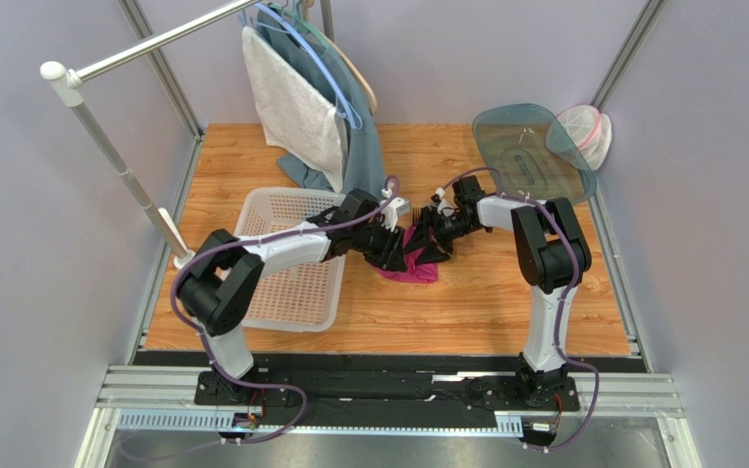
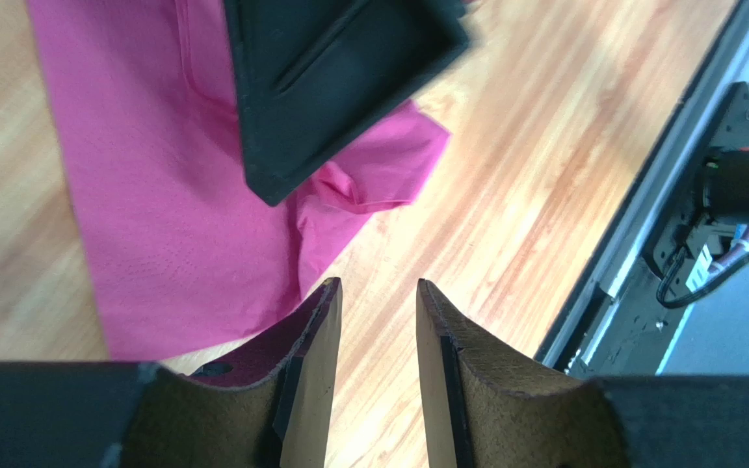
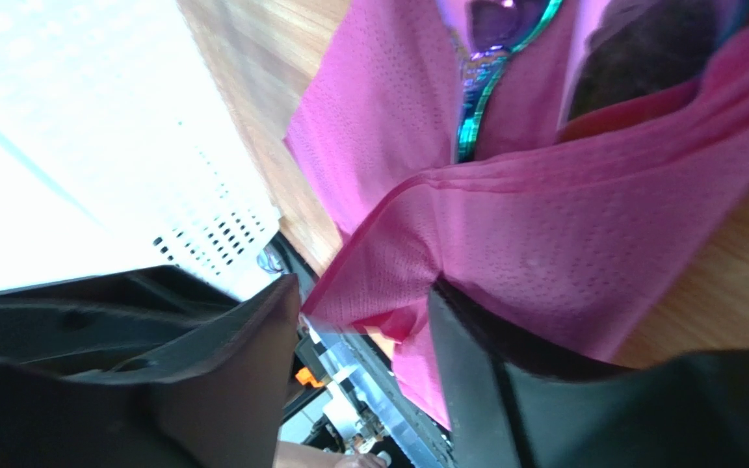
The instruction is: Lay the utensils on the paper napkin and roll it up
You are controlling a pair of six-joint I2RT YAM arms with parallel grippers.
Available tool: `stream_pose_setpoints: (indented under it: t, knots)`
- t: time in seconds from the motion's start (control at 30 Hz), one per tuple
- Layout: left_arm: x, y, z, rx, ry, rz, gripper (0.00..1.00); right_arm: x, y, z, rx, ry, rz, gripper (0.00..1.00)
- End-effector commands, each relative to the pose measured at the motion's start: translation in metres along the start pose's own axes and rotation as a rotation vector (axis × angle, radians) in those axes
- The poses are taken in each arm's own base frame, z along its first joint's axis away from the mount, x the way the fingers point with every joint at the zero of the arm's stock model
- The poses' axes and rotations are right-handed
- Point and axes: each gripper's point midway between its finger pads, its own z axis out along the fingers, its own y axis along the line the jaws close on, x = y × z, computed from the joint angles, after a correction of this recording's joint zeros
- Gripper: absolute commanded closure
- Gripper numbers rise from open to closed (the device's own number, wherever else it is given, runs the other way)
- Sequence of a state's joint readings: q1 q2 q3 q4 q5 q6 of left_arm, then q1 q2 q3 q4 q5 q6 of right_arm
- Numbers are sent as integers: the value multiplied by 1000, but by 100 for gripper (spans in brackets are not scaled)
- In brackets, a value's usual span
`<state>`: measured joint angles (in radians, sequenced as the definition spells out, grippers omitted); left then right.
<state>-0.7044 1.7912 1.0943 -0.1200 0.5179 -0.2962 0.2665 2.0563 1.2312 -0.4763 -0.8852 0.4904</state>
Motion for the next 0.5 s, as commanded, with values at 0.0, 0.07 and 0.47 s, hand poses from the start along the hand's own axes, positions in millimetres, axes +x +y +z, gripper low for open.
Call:
stream_pose_setpoints:
  t: [0.0, 0.07, 0.47]
  knots:
    - [-40, -20, -26, 20, -171, 202, 55, -10, -11, 7, 49, -34, -24, 38]
    - [-50, -31, -26, 26, -214, 301, 54, -9, -11, 9, 48, -27, -18, 37]
    - [-76, -24, 8, -178, -213, 819, 71, -7, -14, 12, 55, -9, 18, 45]
